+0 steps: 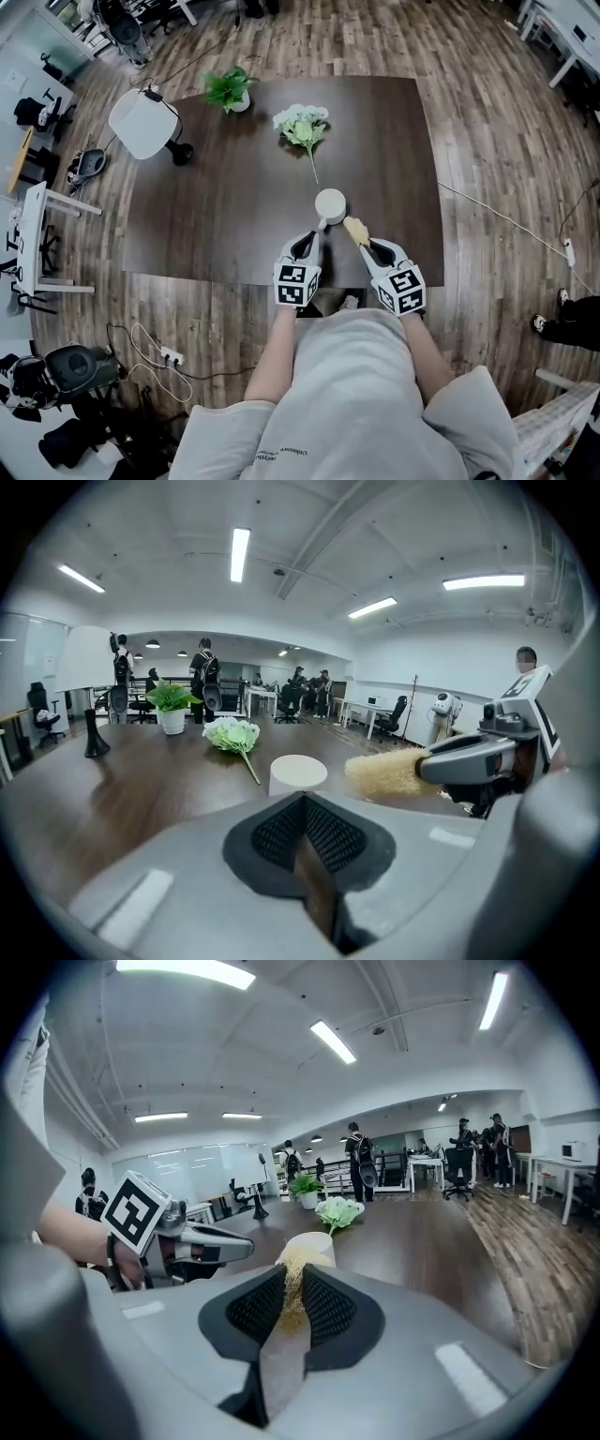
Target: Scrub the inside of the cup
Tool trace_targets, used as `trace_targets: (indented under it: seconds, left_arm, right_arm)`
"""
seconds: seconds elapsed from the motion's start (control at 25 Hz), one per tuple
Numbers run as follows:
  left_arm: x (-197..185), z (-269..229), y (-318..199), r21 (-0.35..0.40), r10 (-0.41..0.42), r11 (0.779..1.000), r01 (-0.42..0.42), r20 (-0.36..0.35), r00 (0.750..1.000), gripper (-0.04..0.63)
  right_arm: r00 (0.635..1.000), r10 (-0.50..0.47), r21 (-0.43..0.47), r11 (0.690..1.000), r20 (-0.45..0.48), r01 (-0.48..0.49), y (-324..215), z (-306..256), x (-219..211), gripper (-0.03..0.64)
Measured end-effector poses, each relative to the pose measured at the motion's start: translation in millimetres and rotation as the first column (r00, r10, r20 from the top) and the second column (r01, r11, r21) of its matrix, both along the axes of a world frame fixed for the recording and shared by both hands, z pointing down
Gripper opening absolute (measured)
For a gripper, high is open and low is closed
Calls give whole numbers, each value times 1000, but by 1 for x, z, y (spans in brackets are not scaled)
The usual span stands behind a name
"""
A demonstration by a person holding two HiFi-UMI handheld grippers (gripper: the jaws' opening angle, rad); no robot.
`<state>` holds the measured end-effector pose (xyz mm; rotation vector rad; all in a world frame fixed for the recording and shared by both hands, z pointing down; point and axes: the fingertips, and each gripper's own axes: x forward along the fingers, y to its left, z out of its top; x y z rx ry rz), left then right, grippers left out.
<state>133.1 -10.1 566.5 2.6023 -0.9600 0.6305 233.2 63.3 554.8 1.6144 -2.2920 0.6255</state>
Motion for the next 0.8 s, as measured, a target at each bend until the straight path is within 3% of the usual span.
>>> trace_targets:
  seconds: [0.8]
  left_arm:
    - [4, 4, 1, 3, 19, 1000, -19, -1, 1000, 0]
  right_arm:
    - [999, -29, 39, 999, -34, 31, -3, -6, -8, 74]
